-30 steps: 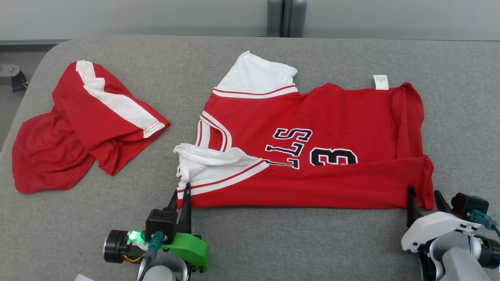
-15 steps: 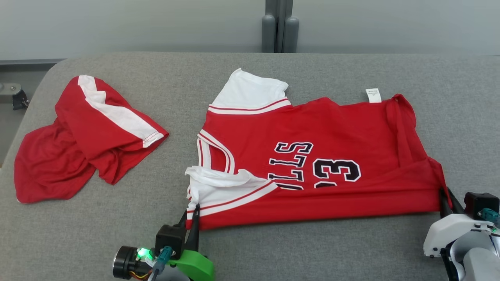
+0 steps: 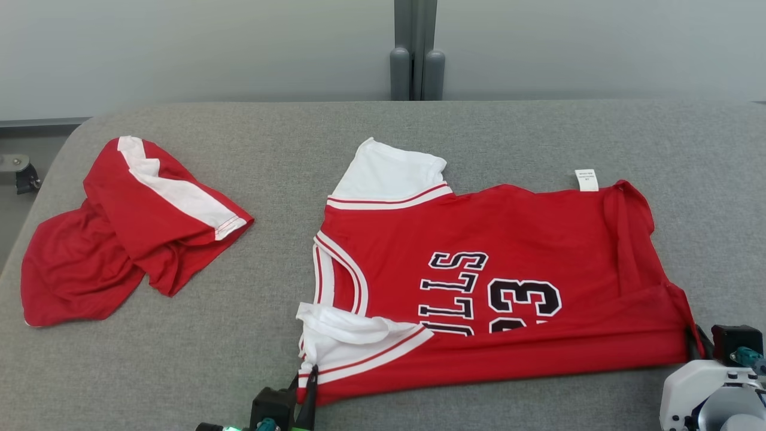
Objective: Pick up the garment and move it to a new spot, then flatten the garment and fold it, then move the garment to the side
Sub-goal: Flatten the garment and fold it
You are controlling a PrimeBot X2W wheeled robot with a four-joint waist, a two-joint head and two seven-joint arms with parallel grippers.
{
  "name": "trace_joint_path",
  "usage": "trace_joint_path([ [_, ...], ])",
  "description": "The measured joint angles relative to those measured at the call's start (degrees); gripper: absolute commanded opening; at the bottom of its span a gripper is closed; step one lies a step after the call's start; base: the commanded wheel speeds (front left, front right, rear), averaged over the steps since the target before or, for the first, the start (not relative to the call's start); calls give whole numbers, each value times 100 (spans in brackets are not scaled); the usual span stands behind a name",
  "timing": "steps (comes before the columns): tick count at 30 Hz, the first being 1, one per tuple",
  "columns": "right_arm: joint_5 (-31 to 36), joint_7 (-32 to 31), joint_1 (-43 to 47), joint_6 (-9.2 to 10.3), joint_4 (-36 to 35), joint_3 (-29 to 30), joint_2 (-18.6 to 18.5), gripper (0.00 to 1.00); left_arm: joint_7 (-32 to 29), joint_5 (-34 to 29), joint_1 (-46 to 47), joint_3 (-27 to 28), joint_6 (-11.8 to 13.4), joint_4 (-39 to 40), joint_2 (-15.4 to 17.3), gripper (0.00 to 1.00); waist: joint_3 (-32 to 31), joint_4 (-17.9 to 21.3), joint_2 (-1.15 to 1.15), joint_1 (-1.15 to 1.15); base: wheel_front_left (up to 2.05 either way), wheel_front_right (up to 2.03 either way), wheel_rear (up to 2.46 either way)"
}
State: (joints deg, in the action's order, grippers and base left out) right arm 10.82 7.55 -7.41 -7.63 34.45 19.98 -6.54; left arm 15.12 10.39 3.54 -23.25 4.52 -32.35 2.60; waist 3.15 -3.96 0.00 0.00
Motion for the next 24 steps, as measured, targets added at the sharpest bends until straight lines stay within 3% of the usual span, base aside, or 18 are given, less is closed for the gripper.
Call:
trace_joint_path([
  [4, -179, -135, 107, 1, -18, 69, 64, 0, 1, 49, -4, -111, -8, -109, 0, 3, 5, -30, 0, 0, 0, 0, 0],
  [5, -249, -170, 122, 1, -11, 97, 85, 0, 1, 85, -1, -132, -7, -136, 0, 29, 13, -36, 0, 0, 0, 0, 0],
  [6, -309, -175, 125, 0, -9, 153, 115, 62, 1, 104, 5, -152, 4, -164, 0, 74, 19, -37, 0, 0, 0, 0, 0],
  [7, -309, -176, 127, 1, 2, 218, 131, 100, 0, 101, 20, -185, 38, -226, 2, 97, 25, -36, 0, 0, 0, 0, 0],
  [12, -325, 89, 103, 9, -77, 356, 183, 100, 0, 118, 121, -216, 190, -243, 13, 100, 81, -26, 0, 0, 0, 0, 0],
  [16, -493, 472, -73, 9, -378, 303, 256, 100, 0, 94, 188, 5, 292, 322, 25, 100, 129, -6, 0, 0, 0, 0, 0],
  [21, -776, 695, -191, 9, -977, -170, 294, 100, 1, -69, 205, 442, 358, 1362, 64, 100, 226, 36, 0, 0, 0, 0, 0],
  [24, -893, 719, -242, 9, -1269, -394, 290, 100, 0, -176, 342, 494, 271, 1464, 73, 100, 326, 60, 0, 0, 0, 0, 0],
])
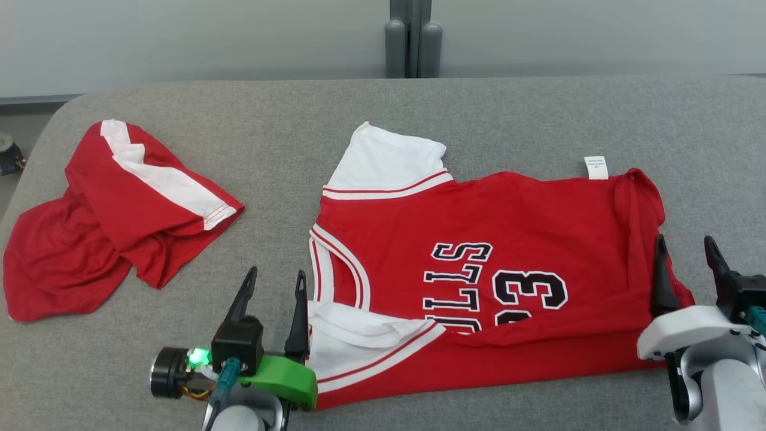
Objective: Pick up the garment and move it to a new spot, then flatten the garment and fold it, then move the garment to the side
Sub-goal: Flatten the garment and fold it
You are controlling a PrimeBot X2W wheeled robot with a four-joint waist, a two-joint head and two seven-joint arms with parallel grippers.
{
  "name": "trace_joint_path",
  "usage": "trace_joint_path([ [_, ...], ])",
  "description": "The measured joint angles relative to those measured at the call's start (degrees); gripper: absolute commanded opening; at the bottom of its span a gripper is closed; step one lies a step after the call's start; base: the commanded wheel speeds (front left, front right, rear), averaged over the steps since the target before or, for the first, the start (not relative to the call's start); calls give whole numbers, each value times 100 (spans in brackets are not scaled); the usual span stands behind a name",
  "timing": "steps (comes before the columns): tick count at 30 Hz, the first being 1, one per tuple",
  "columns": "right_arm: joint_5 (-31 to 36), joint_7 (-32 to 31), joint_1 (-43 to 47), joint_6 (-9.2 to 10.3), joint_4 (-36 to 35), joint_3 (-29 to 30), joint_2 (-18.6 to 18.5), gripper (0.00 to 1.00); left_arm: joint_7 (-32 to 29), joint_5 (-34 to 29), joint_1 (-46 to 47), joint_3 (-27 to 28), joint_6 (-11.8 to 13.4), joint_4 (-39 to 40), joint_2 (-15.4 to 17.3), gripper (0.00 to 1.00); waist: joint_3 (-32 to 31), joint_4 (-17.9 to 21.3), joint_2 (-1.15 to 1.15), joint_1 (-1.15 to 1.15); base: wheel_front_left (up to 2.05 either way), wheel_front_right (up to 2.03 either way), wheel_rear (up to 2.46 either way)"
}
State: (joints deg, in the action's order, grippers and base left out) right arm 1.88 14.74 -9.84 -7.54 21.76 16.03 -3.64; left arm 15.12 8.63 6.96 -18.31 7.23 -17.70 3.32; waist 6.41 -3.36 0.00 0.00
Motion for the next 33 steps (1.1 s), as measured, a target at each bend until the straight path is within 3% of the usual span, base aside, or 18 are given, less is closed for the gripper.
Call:
trace_joint_path([
  [6, 2, -65, -570, 0, -148, -628, -149, 100, -16, -327, 1145, -180, -332, -515, 82, 100, 307, 145, 0, 0, 0, 0, 0],
  [16, -274, -307, -1756, 0, -379, -1441, -344, 100, -1493, -388, 3813, -482, -1390, -1749, 713, 100, 1168, 577, 0, 0, 0, 0, 0],
  [20, -410, -304, -2111, 0, -419, -1626, -393, 100, -2229, 189, 4782, -1216, -1454, -1983, 1071, 100, 1529, 825, 0, -1, 0, 0, 0],
  [25, -498, -255, -2392, 0, -413, -1792, -387, 100, -3218, 1503, 5561, -2385, -1462, -2002, 1718, 100, 1862, 1206, 0, -1, 0, 0, 0],
  [33, -584, -177, -2650, 0, -387, -2028, -320, 100, -4268, 2874, 6339, -3341, -1462, -1985, 2504, 100, 2323, 1661, 0, -1, 0, 0, 0],
])
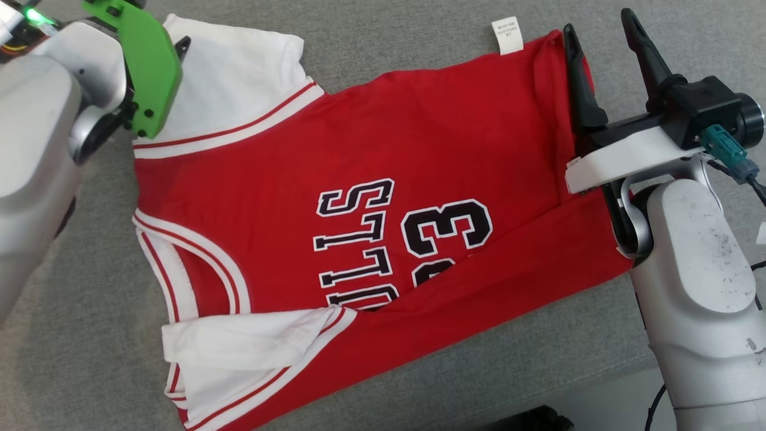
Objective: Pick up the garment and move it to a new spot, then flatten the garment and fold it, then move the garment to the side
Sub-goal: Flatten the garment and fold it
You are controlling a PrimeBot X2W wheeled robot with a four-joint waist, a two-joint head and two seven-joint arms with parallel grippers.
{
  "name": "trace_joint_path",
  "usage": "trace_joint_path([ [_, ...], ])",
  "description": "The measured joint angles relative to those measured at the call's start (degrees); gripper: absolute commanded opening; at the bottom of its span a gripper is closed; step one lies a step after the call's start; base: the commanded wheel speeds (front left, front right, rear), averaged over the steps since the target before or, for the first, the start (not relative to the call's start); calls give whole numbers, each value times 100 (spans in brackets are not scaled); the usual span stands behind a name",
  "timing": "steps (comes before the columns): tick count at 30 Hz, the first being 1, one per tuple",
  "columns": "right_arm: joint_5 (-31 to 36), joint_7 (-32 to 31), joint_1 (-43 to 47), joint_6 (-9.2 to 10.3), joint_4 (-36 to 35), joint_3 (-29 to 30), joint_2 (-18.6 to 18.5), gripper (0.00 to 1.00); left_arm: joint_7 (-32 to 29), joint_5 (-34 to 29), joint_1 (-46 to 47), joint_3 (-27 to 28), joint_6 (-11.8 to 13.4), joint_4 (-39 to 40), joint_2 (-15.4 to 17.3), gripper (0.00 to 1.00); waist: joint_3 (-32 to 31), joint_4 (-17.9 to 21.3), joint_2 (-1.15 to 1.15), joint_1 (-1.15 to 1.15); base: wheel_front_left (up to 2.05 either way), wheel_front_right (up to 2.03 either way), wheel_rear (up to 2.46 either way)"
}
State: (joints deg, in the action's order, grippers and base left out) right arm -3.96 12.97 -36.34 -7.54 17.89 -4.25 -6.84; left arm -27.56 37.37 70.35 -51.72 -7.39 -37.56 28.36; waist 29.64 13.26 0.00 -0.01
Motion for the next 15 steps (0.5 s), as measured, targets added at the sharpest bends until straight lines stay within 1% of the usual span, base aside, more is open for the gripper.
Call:
trace_joint_path([
  [3, -9, 36, -87, 0, 55, -68, 5, 100, -91, 151, 266, -238, 0, -22, 224, 100, 148, 140, 0, 0, 0, 0, 0],
  [5, -44, 69, -123, 0, 71, -101, 24, 100, -126, 202, 353, -356, 0, -102, 313, 100, 230, 227, 0, 0, 0, 0, 0],
  [8, -57, 108, -159, 0, 103, -104, 41, 100, -258, 468, 444, -511, 2, -154, 374, 100, 332, 352, 0, 0, 0, 0, 0],
  [10, -62, 125, -159, 0, 162, -90, 37, 100, -263, 519, 572, -694, 3, -157, 454, 100, 405, 442, 0, 0, 0, 0, 0],
  [13, -63, 136, -159, 0, 207, -76, 29, 100, -300, 716, 617, -826, 13, -160, 500, 100, 436, 485, 0, 0, 0, 0, 0],
  [14, -63, 147, -159, 0, 225, -63, 15, 100, -341, 800, 633, -889, 16, -151, 509, 95, 432, 483, 0, 1, 0, 0, 0],
  [15, -63, 151, -159, 0, 234, -48, 1, 100, -368, 881, 645, -942, 16, -140, 511, 60, 422, 473, 0, 1, 0, 0, 0],
])
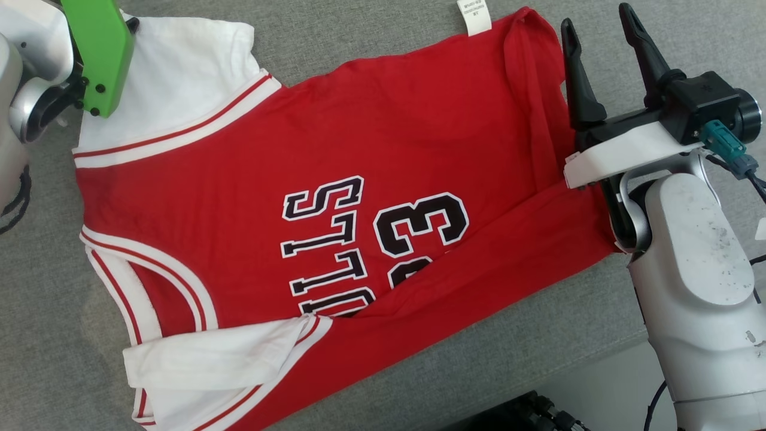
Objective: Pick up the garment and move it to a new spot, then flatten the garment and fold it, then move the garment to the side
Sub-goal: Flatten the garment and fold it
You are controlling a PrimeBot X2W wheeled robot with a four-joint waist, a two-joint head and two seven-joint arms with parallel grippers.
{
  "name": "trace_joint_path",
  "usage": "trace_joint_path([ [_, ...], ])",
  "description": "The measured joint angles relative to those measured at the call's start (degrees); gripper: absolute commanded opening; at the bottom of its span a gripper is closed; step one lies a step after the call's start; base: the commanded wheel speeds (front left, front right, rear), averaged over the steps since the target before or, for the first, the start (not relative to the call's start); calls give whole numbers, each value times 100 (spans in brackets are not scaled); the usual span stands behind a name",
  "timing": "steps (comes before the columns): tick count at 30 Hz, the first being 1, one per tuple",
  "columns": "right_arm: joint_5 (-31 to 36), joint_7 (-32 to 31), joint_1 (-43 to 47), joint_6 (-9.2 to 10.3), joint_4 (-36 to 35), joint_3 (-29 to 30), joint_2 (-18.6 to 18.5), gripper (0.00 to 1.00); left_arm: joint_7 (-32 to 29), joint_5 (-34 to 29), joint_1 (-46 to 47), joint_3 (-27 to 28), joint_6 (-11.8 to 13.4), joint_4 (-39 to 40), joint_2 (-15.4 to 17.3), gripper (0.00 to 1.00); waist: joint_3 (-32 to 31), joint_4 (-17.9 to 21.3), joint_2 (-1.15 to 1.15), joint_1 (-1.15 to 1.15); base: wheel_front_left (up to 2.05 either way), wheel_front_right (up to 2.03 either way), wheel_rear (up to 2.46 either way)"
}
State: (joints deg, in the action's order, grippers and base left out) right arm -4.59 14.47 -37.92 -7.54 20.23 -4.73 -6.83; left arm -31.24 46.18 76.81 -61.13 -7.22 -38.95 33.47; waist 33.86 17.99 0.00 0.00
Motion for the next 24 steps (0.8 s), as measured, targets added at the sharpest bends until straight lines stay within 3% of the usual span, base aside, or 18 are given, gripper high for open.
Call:
trace_joint_path([
  [1, 1, 1, 0, 0, 15, 14, -18, 100, -44, 69, 2, -41, 0, 7, -2, 36, -12, -14, 0, 0, 0, 0, 0],
  [2, 3, 2, -1, 0, 27, 33, -33, 100, -55, 132, 4, -76, 0, 15, -8, 5, -22, -29, 0, 0, 0, 0, 0],
  [3, 16, 8, -2, 0, 51, 51, -49, 100, -105, 225, 4, -126, 0, 35, -18, 0, -38, -51, 0, 0, 0, 0, 0],
  [8, 70, 1, -33, 0, 111, 63, -119, 100, 23, 611, -27, -364, -4, 265, -79, 0, -139, -195, 0, 0, 0, 0, 0],
  [16, -66, -182, -28, 0, 238, 221, -421, 100, 1332, 679, -144, -481, -13, 204, -520, 0, -446, -555, 0, 0, 0, 0, 0],
  [24, -636, -995, 149, 0, 713, 226, -1058, 100, 2430, 680, -566, -706, -15, 338, -890, 0, -941, -1189, 0, 1, 0, 0, 0],
])
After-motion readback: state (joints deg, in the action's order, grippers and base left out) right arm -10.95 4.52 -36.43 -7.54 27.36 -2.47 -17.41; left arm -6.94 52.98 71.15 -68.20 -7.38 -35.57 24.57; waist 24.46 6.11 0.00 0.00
